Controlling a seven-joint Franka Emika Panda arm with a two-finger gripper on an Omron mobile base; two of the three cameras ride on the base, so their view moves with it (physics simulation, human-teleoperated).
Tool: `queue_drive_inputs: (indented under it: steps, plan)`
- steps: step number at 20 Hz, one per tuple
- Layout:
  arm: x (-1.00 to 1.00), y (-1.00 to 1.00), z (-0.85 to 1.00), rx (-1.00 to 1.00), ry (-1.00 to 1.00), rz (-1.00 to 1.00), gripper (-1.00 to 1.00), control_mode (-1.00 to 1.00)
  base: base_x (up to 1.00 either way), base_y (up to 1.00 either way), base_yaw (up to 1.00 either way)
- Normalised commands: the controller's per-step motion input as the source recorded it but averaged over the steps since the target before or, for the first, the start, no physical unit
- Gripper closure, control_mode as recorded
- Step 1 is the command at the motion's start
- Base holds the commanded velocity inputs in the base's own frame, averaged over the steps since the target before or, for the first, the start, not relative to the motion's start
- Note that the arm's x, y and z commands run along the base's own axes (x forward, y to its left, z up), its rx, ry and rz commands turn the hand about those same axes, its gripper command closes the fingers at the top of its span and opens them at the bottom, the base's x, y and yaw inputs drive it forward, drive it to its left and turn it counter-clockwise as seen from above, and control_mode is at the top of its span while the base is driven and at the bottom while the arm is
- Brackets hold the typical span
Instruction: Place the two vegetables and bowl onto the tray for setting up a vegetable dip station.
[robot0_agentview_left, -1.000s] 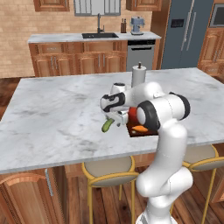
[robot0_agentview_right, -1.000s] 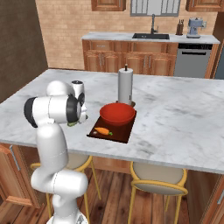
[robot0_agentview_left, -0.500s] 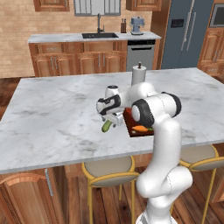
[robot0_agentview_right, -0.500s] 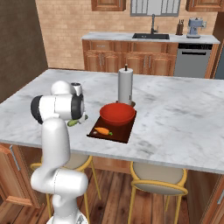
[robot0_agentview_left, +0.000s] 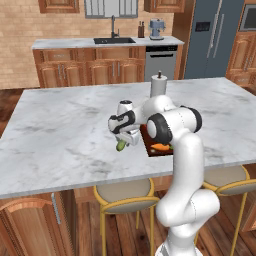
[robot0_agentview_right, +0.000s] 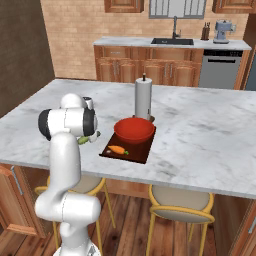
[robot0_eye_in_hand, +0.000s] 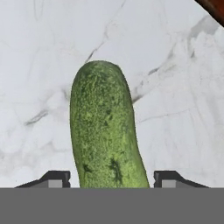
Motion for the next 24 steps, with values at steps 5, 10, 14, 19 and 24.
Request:
queue_drive_inputs:
  steps: [5,10,14,19,24]
  plan:
    - [0.00,-0.05,-0.01,0.00,0.02,0.00,1.00,-1.00,0.00,0.00,0.00]
    - [-0.14,-0.13,0.06,0.00,0.04,0.00,1.00,-1.00,0.00,0.00,0.00]
    - [-0.30,-0.11,0.13,0.00,0.07,-0.04,1.00,-1.00,0.00,0.00,0.00]
    - [-0.36,-0.09,0.15,0.00,0.06,-0.09,1.00,-1.00,0.00,0.00,0.00]
    - [-0.38,-0.10,0.13,0.00,0.02,-0.14,1.00,-1.00,0.00,0.00,0.00]
